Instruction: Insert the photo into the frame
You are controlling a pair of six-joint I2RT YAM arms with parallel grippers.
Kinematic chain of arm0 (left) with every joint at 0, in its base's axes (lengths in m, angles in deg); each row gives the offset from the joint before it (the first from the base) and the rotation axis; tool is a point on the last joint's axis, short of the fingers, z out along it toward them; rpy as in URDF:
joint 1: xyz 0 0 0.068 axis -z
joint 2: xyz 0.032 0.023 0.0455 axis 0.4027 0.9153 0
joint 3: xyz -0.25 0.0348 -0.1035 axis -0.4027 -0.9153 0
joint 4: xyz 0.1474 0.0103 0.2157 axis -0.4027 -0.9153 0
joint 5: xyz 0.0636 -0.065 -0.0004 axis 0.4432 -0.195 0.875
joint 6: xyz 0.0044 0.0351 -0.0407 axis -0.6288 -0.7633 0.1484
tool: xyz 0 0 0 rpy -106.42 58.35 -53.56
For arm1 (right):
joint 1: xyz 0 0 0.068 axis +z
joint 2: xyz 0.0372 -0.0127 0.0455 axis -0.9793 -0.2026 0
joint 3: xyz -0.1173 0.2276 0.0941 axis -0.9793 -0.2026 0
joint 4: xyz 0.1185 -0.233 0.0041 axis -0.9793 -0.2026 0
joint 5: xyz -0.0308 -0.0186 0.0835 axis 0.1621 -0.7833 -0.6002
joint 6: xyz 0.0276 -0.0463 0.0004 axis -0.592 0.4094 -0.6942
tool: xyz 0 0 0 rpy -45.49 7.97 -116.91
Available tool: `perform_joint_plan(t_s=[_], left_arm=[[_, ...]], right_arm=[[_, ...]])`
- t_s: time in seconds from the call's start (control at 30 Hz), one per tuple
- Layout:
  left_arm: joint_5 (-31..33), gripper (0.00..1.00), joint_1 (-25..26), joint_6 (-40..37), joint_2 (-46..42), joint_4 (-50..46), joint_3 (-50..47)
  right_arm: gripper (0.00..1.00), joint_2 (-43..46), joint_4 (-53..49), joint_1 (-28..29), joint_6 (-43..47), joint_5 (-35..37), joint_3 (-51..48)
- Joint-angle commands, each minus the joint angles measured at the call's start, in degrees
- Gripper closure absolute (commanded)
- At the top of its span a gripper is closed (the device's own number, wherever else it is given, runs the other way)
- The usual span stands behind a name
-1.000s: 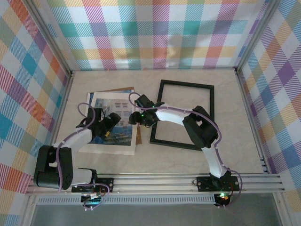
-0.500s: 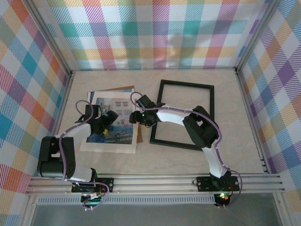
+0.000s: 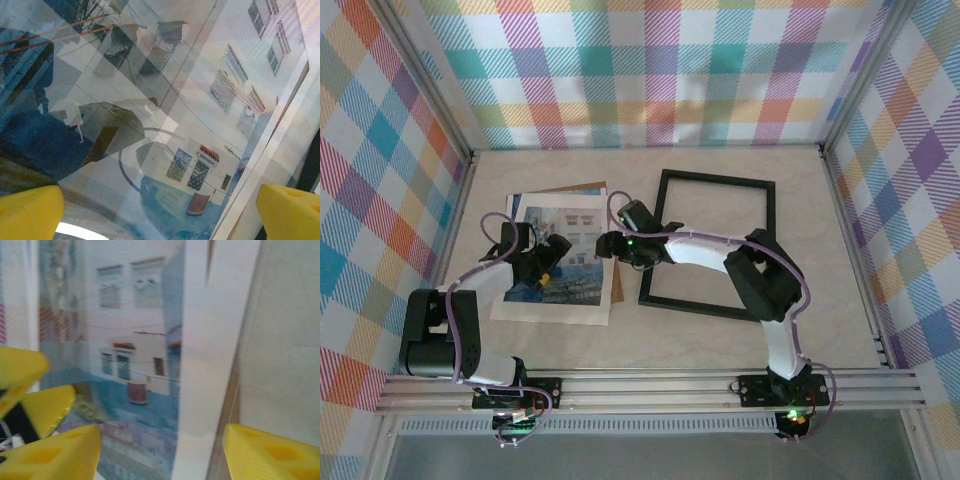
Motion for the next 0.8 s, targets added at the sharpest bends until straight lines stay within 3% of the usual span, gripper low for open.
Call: perform_joint_plan(t_s=[0.0,0.23,0.5,0.63,0.77], left_arm=[[0.01,0.0,0.04,-0.55,1.62,-3.33,-1.66],[0.11,0.0,0.04,-0.87,1.46,-3.94,-1.52],[-0.74,0.0,0.04,-0.29,1.46,-3.12,-1.93],[-0.82,0.0,0.04,-0.7,0.91,-4.03,-1.2],[-0.19,0.0,0.04,-1.81,-0.34,-6.86,1.5]], right_arm=[[0.35,1.52,5.26,-0.3,-1.48,-2.51,-0.66],[0.45,-1.65,8.22,-0.29,-5.21,-5.45,-0.92],[0.55,-4.11,2.66,-0.21,-7.86,-5.61,2.76],[0.7,-3.75,1.28,-0.34,-7.12,-4.53,3.32],[0.93,-3.23,0.07,-0.38,-5.8,-5.03,4.84]])
